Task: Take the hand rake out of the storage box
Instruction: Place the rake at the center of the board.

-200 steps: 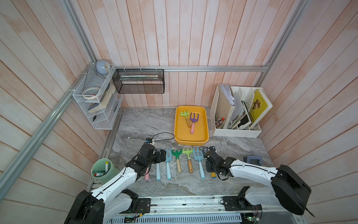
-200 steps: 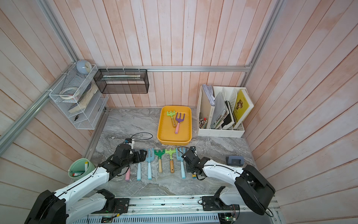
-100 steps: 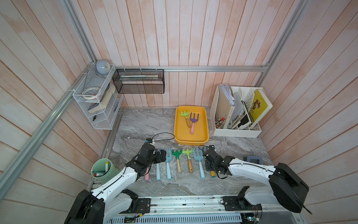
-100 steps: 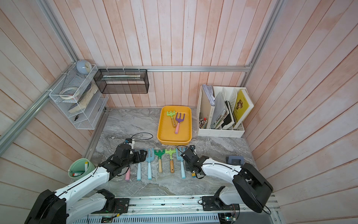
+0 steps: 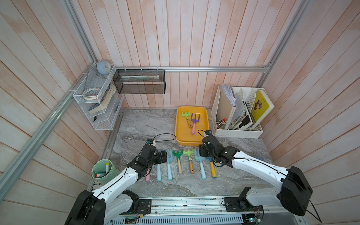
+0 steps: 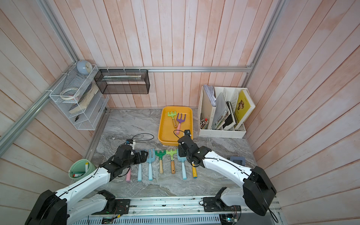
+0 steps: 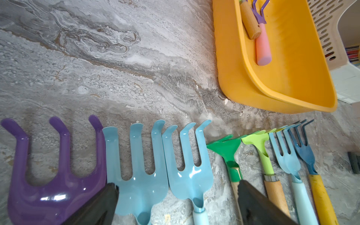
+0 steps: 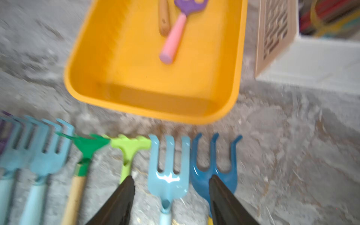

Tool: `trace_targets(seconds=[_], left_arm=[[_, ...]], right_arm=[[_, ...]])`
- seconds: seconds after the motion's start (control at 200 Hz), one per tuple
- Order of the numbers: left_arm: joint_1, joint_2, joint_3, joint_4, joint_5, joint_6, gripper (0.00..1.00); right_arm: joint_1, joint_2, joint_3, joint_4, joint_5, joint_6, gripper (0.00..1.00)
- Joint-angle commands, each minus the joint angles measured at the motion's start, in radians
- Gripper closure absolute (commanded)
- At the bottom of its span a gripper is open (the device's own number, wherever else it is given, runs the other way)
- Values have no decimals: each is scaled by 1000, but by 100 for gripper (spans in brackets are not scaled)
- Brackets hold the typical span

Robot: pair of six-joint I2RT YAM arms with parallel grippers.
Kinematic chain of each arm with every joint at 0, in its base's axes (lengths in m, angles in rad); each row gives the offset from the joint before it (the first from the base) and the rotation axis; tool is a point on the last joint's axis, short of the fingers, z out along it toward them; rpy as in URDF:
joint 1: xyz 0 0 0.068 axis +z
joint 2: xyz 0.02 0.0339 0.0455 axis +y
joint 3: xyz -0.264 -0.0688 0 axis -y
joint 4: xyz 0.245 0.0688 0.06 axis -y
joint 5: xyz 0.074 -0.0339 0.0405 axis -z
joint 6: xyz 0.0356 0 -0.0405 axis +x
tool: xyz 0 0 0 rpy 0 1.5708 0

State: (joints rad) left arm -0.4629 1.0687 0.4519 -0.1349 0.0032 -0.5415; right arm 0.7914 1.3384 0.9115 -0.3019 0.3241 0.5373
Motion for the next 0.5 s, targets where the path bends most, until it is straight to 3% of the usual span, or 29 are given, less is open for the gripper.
trace_targets(seconds=[0.0, 0.135, 0.335, 0.495], left_arm=[[6, -18, -7, 15, 14, 17, 0], [6, -15, -7, 14, 19, 17, 0], [6, -16, -7, 15, 18, 17, 0], [6, -10, -7, 18, 15, 17, 0]], right_arm=[[-31, 129, 114, 115, 24, -26, 34], [-93, 384, 334, 121, 0, -47, 42], [-178, 752, 712, 23, -83, -151, 42], [-212, 949, 948, -55, -86, -252, 42]])
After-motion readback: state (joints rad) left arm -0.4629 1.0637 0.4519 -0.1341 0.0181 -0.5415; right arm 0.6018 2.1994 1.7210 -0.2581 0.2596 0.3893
